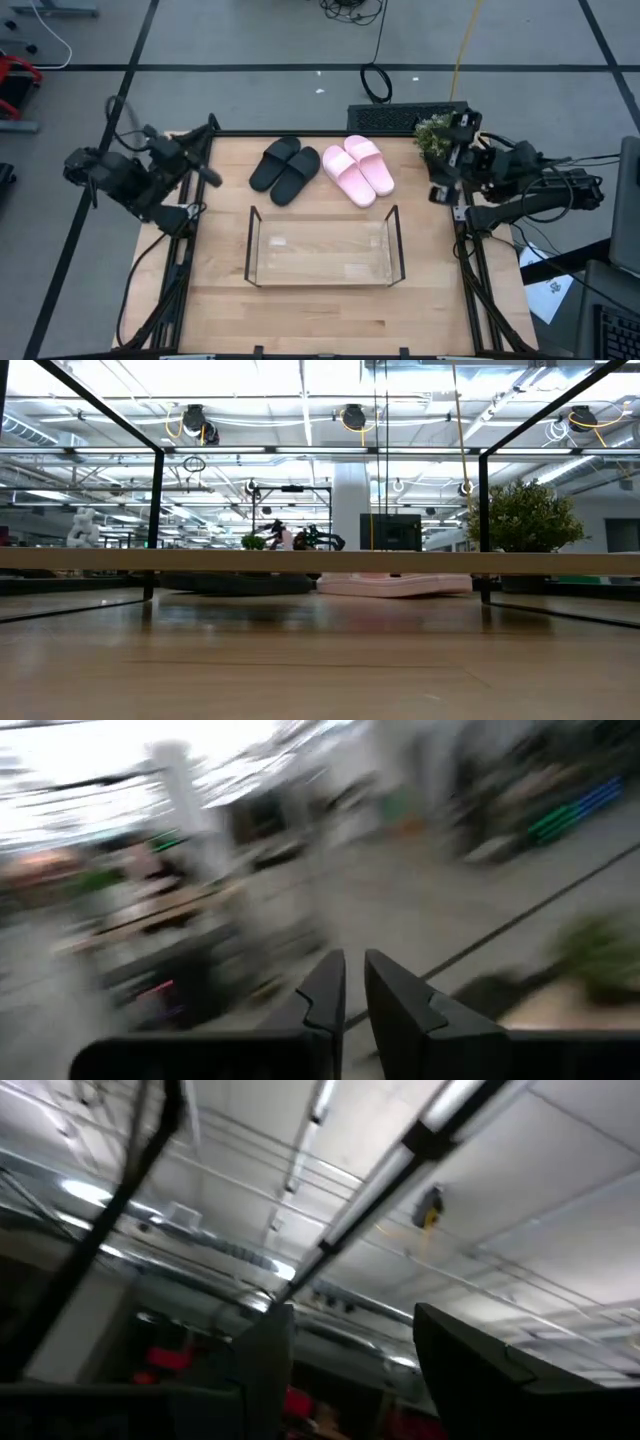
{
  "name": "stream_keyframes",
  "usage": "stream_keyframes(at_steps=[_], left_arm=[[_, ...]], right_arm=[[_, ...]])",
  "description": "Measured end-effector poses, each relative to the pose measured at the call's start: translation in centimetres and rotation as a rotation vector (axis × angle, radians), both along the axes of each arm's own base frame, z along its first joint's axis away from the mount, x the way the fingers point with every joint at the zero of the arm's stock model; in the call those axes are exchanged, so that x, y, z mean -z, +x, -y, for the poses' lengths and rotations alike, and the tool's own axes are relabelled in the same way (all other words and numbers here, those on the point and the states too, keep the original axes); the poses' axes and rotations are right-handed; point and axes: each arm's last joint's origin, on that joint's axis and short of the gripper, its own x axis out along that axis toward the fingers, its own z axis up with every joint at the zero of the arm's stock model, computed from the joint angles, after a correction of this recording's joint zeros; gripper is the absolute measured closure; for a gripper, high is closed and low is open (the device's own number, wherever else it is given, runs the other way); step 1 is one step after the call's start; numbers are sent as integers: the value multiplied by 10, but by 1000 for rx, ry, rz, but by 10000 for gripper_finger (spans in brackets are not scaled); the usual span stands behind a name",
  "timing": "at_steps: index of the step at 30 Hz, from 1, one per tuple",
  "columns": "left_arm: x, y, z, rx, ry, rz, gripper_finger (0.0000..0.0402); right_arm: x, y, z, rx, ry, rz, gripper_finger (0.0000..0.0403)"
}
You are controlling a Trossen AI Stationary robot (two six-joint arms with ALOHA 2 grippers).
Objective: Pick and place slides into the shelf
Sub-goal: Put the left black slides on the shelf
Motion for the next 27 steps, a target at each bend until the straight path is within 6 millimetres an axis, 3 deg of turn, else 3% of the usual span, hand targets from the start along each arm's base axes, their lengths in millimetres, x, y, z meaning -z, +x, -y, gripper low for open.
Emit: stream_keyframes(at_steps=[3, 16, 22, 27], left_arm=[[-1, 4, -2, -87, 14, -82, 355], [0, 9, -6, -116, -32, 13, 355], [-1, 14, -4, 6, -21, 86, 355], [-5, 11, -13, -62, -25, 101, 355]], right_arm=[[2, 2, 3, 111, 41, -38, 206], [16, 9, 9, 317, 156, -205, 206], [24, 25, 11, 392, 185, -273, 206], [11, 49, 12, 525, 137, -353, 206]])
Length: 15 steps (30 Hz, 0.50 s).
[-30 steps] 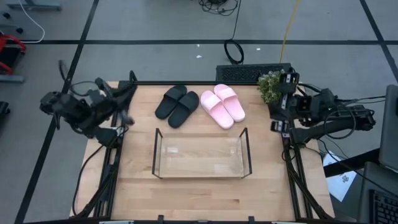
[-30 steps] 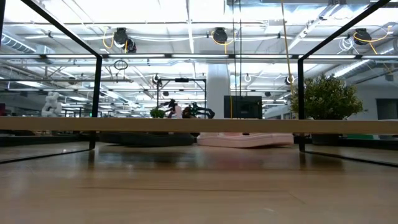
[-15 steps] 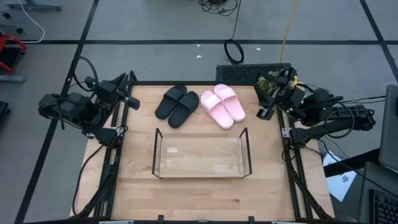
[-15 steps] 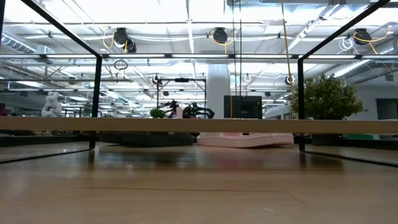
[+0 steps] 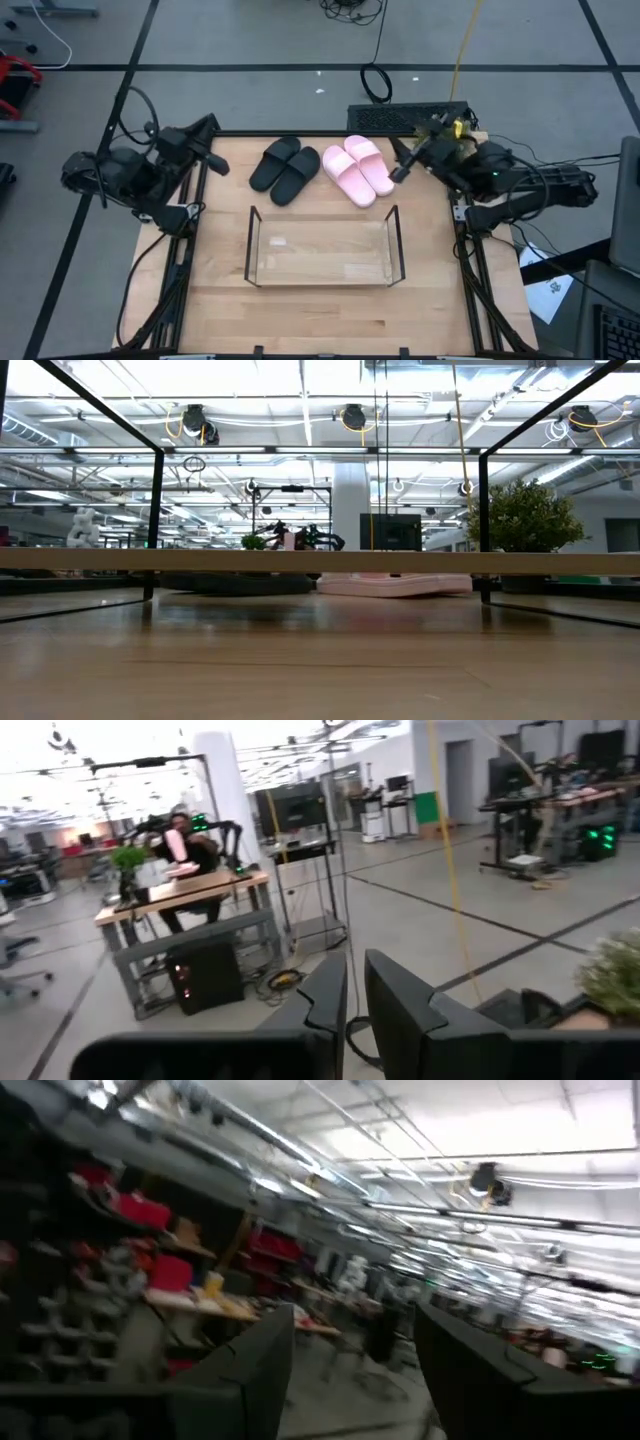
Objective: Pick and place slides into the shelf
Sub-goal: Put the left black slides on the shelf
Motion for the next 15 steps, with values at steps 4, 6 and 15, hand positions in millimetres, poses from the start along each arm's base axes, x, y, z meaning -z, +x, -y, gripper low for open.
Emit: stream_keyframes(at_steps=[4, 6, 15], left_arm=[[-12, -5, -5, -19, -9, 35, 355], [-20, -9, -6, -17, -11, 43, 355], [-30, 14, 10, 33, 35, -90, 355]], right_arm=[[-19, 27, 1, 103, -36, -130, 206], [-27, 40, 2, 146, -49, -187, 206], [-44, 75, 23, 414, -42, -314, 206]])
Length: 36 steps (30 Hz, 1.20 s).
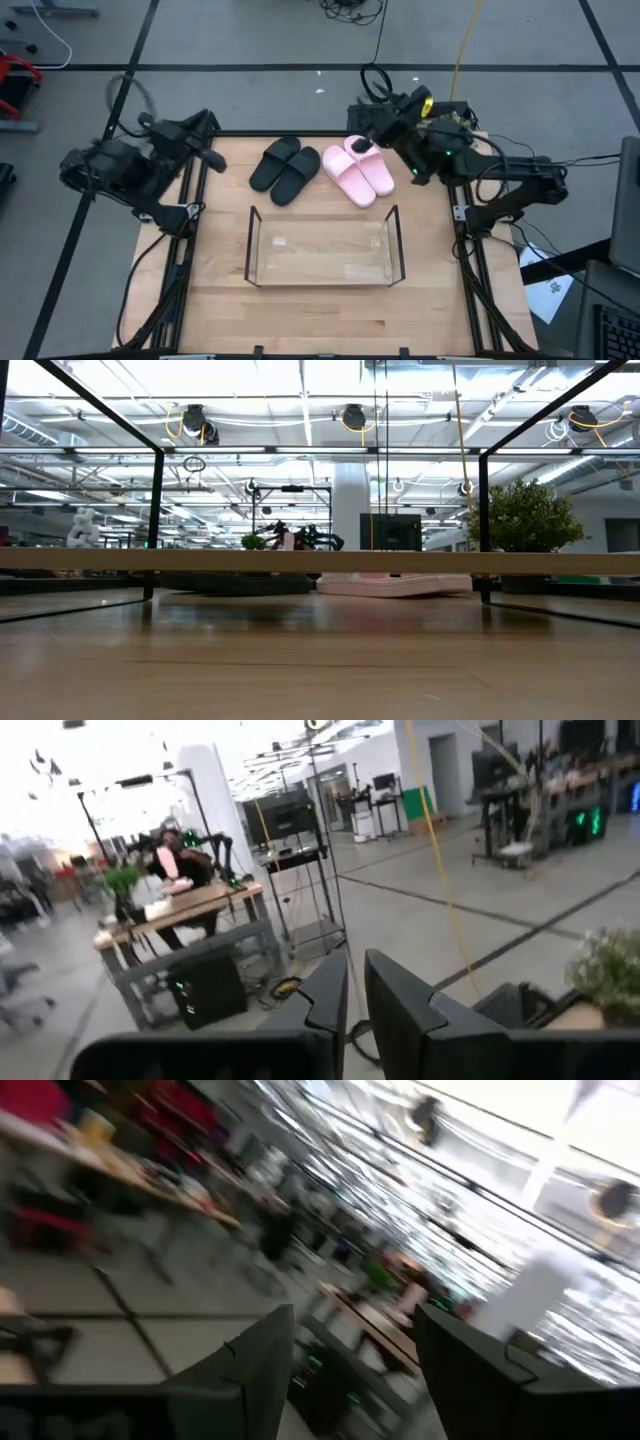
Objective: Pick and place slides into the shelf
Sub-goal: Put the left black slides on the shelf
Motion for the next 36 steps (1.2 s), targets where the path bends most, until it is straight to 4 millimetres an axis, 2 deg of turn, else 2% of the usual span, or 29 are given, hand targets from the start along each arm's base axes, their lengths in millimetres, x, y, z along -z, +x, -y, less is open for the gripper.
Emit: stream_keyframes(at_steps=[3, 6, 11, 16, 18, 20, 27, 32, 36], left_arm=[[-3, 17, 4, -11, 33, -80, 355], [-19, 23, -1, -53, 41, -100, 355], [-61, 3, -17, -64, 36, -13, 355], [-91, -27, -27, 223, 74, 88, 355], [-92, -30, -32, 309, 39, 83, 355], [-91, -26, -38, 313, -6, 68, 355], [-83, 14, -66, 478, -75, -28, 355], [-82, 21, -110, 439, -138, -35, 355], [-60, 30, -160, 510, -326, -66, 355]], right_arm=[[1, 0, 7, 70, 1, -22, 206], [1, -2, 11, 106, 14, -13, 206], [1, -3, 12, 163, 25, -21, 206], [2, -4, 12, 176, 28, -25, 206], [2, -3, 12, 173, 27, -25, 206], [1, -3, 12, 169, 26, -25, 206], [1, -2, 11, 125, 14, -22, 206], [2, -3, 11, 156, 24, -25, 206], [2, -5, 11, 252, 49, -32, 206]])
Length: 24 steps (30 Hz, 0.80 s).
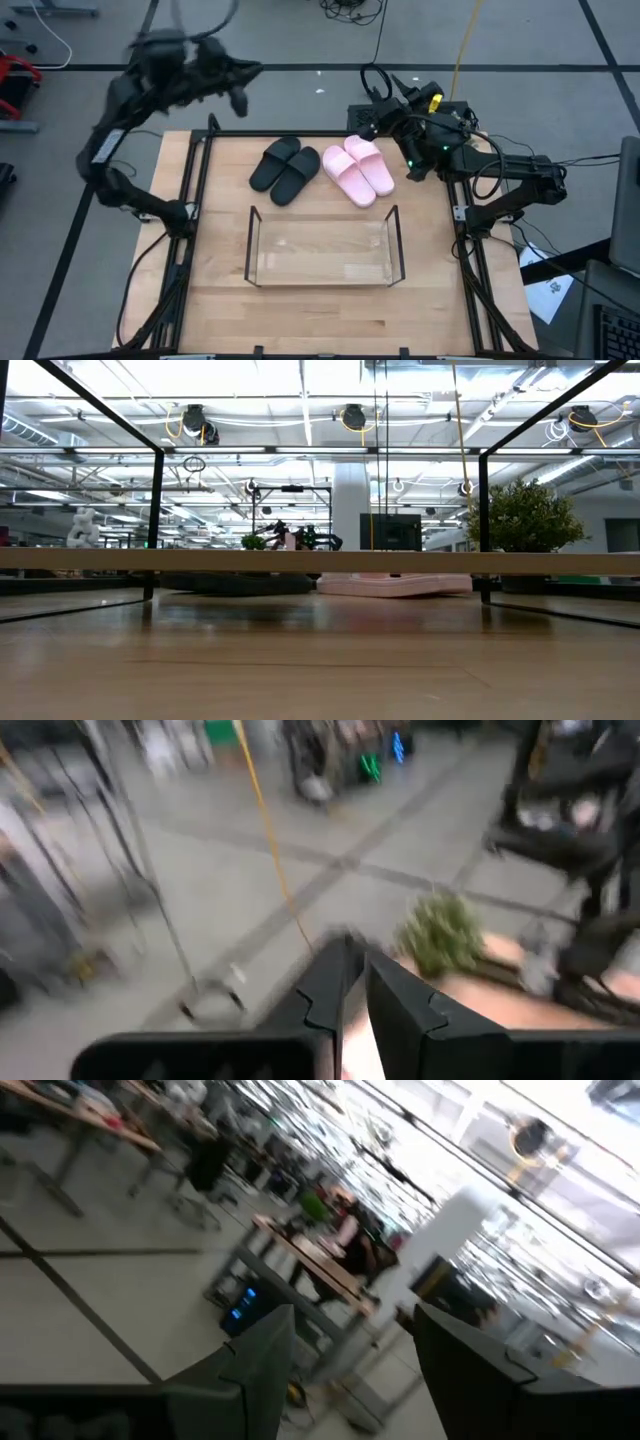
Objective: Pick and place slides into the shelf
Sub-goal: Put the left black slides on the shelf
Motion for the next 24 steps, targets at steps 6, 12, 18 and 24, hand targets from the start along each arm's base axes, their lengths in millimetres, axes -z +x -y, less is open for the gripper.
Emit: stream_keyframes(at_steps=[6, 12, 18, 24], left_arm=[[42, 1, -78, -77, -248, -126, 355], [82, 9, -132, -32, -434, -165, 355], [107, 13, -161, -4, -491, -200, 355], [125, 18, -177, 111, -565, -177, 355]], right_arm=[[4, 0, 1, 50, 12, -64, 206], [10, 1, 0, 49, 23, -102, 206], [14, 1, 0, 46, 36, -118, 206], [14, 1, 0, 42, 37, -119, 206]])
